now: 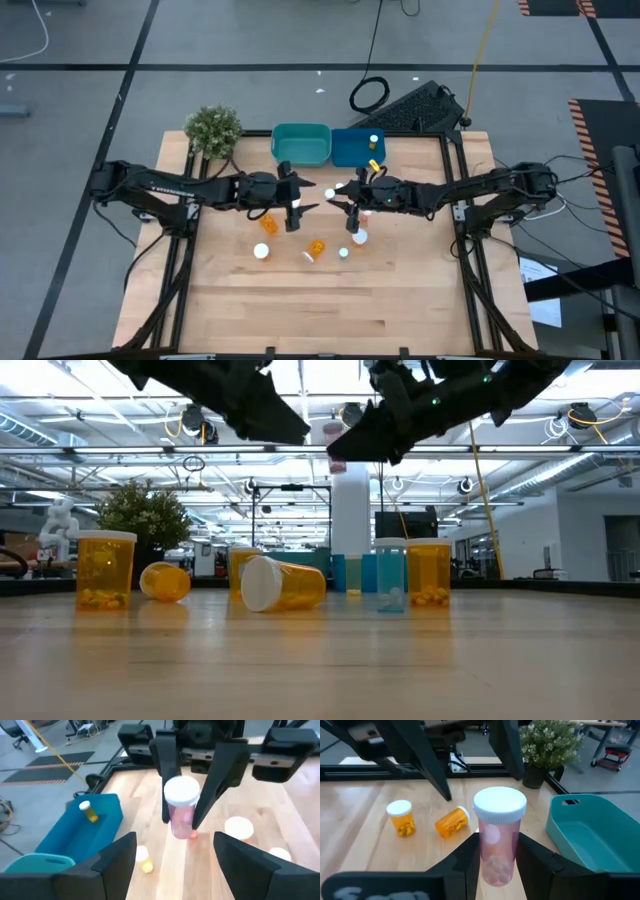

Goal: Pick and place medicine bottles into bin by pill shape (circle, oval)
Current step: Put the small pink tablet bottle into the blue bin

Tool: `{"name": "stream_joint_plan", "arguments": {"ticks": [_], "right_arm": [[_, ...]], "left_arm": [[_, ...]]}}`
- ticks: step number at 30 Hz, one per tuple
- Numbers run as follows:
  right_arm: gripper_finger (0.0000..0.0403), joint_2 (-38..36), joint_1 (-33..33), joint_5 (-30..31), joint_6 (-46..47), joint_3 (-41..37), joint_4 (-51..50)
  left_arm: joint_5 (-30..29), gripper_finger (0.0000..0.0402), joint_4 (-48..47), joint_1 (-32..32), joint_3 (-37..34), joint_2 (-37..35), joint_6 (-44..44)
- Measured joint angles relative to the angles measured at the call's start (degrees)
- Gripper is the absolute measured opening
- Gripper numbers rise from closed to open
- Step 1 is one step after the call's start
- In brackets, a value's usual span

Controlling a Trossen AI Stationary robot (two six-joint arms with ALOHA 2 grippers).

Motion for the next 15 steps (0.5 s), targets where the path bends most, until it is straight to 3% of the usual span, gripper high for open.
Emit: {"name": "stream_joint_plan", "arguments": {"ticks": [11, 15], "right_arm": [[0.0107, -4.9, 0.1, -0.4, 1.5, -3.6, 6.0], [0.0107, -4.8, 0.1, -3.1, 1.4, -5.0, 9.6]], "left_arm": [[3.7, 0.0276, 8.9, 0.5, -0.1, 7.0, -3.7], [5.4, 0.0278, 14.5, 1.0, 0.0, 8.5, -5.2]]}}
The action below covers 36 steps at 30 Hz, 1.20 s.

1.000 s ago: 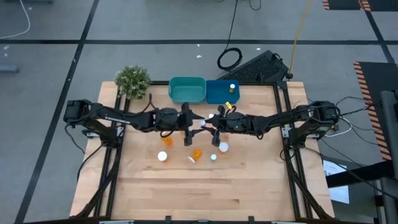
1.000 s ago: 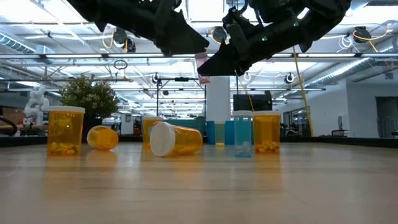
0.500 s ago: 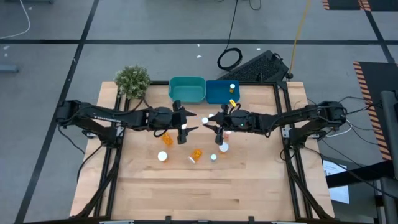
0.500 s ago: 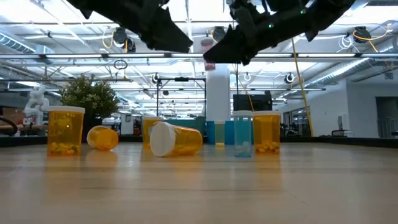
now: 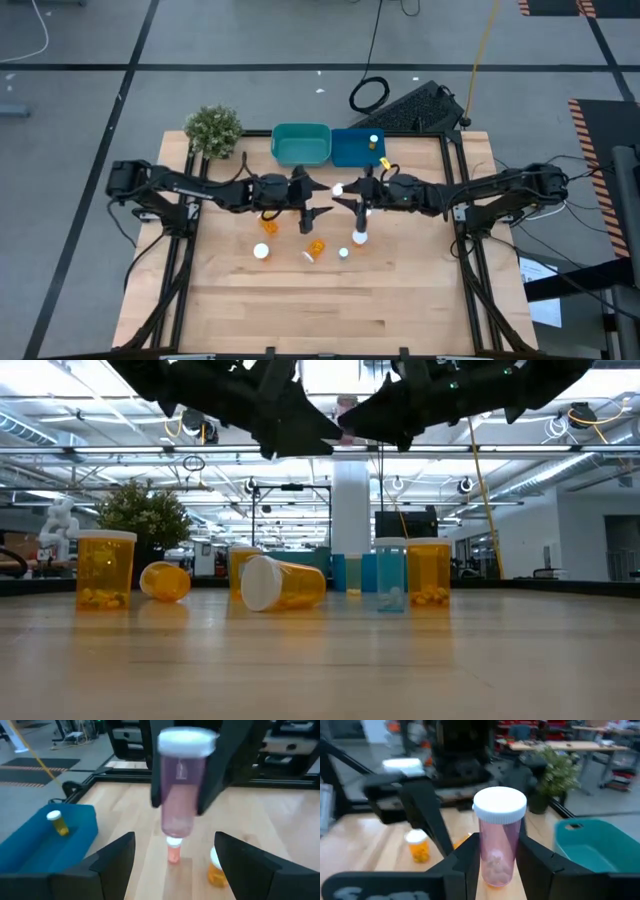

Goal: Pick and place medicine bottles into bin by pill shape (circle, oval)
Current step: Put the small pink tablet bottle into the blue bin

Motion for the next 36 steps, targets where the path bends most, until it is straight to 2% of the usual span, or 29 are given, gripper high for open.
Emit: {"name": "stream_joint_plan", "arguments": {"ticks": [4, 13, 26, 32, 36], "right_arm": [[0.0107, -0.1, 0.0, -0.1, -0.1, -0.1, 1.0], [0.0107, 0.2, 0.0, -0.1, -1.6, -0.2, 1.8], [0.0107, 0.2, 0.1, -0.2, -1.5, -0.2, 1.3], [0.0107, 0.2, 0.1, -0.1, -1.4, -0.2, 1.2], [0.0117, 0.0, 0.1, -0.1, 0.0, -0.1, 0.3]], "left_arm": [[1.1, 0.0269, 3.6, 0.2, 0.0, 1.0, 0.0], [3.1, 0.0211, 10.7, 0.2, 0.0, 4.4, 0.2], [2.5, 0.0129, 11.6, 0.2, 0.0, 4.5, 2.0], [2.5, 0.011, 11.6, 0.5, 0.0, 4.5, 2.0], [2.6, 0.0111, 11.1, 0.5, 0.0, 4.5, 1.8]]}}
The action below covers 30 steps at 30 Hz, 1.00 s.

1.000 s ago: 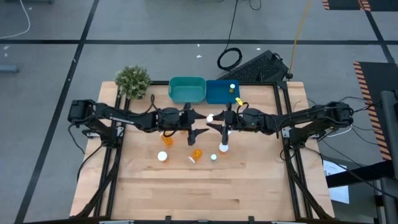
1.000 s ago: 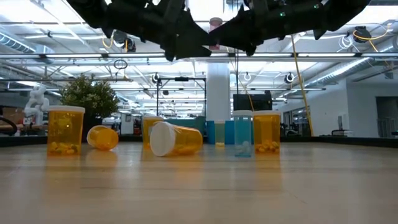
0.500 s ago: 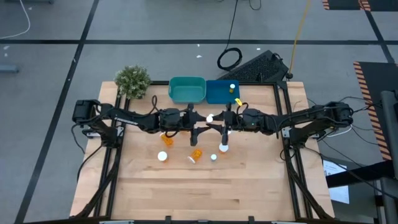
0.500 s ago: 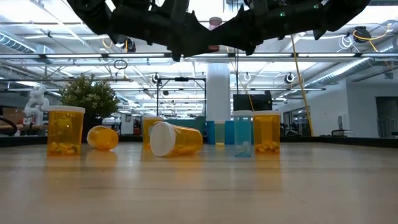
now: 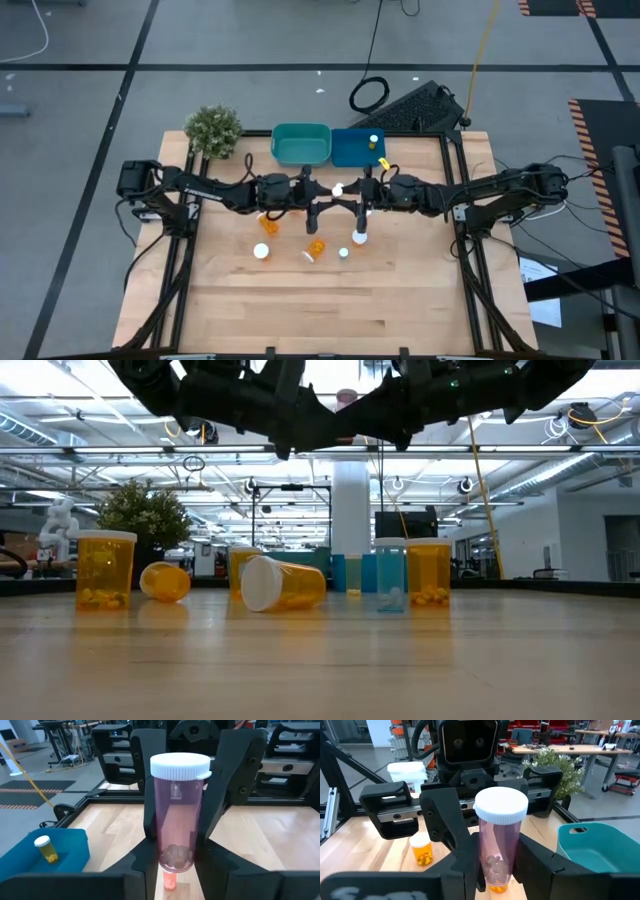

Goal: Pick and place medicine bottles into bin by pill shape (circle, oval)
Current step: Put the small pink tablet bottle into the blue bin

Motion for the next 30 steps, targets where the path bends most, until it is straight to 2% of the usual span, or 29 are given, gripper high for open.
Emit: {"name": "stream_joint_plan", "arguments": {"ticks": [5, 9, 13, 20, 26, 30], "right_arm": [[0.0183, -2.4, 0.0, 0.2, 0.3, 0.0, -5.0], [0.0245, -6.9, 0.0, 0.2, 1.3, 0.0, -12.8], [0.028, -11.8, 0.0, 1.7, 4.7, 0.0, -18.3], [0.029, -14.4, 0.4, 1.9, 4.9, 0.0, -17.0], [0.0289, -10.6, 0.4, 1.1, -0.1, 4.7, -18.3], [0.0282, -8.0, -0.1, -3.1, -2.4, 9.0, -22.6]], "left_arm": [[0.1, 0.0112, -0.3, 0.0, 0.0, 0.0, 0.0], [0.0, 0.0112, -0.9, 0.0, 0.0, -0.1, 0.5], [0.0, 0.0113, -1.0, 0.0, 0.0, -0.1, 1.0], [0.0, 0.0113, -1.0, 0.0, 0.0, -0.1, 1.0], [0.2, 0.0113, -0.7, 0.0, -0.1, 0.9, 1.2], [0.4, 0.0113, 0.4, 0.0, 0.0, 2.0, 1.4]]}}
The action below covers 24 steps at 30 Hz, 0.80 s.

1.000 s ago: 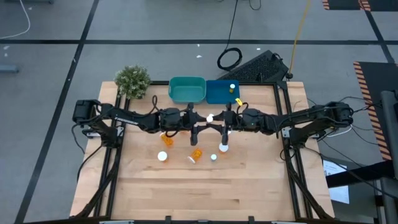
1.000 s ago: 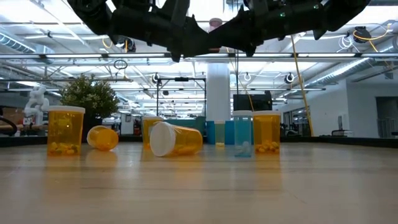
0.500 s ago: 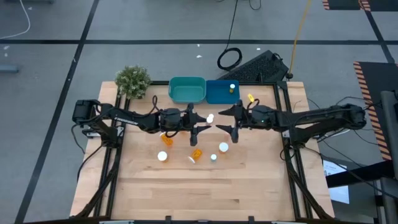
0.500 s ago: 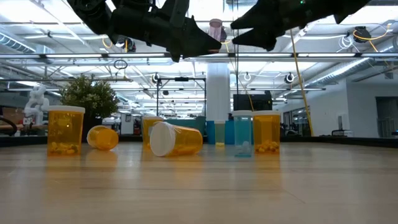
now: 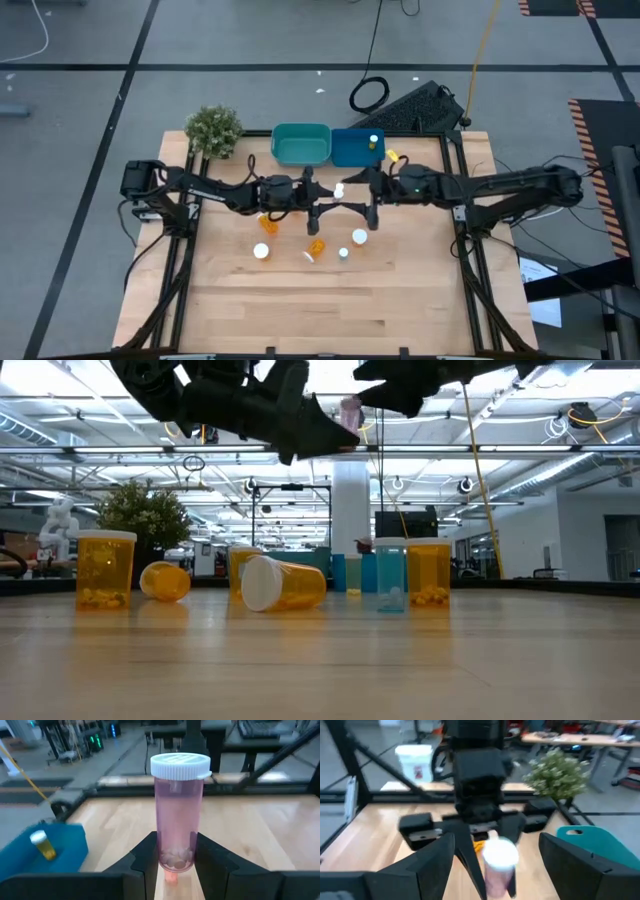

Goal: Pick and place medicine bottles into bin by pill shape (circle, oval)
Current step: Put the small pink tablet bottle into the blue bin

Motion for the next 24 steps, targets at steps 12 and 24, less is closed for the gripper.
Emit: {"name": "stream_joint_plan", "arguments": {"ticks": [12, 24], "right_arm": [[0.0237, 4.4, -0.1, -1.3, -2.4, 1.5, -0.9], [0.0147, 4.4, -0.1, -1.3, -0.9, 1.5, -0.9]], "left_arm": [[1.1, 0.0113, 1.4, 0.0, 0.0, 1.0, -0.1], [1.1, 0.0113, 1.6, 0.0, 0.0, 1.0, -0.1]]}}
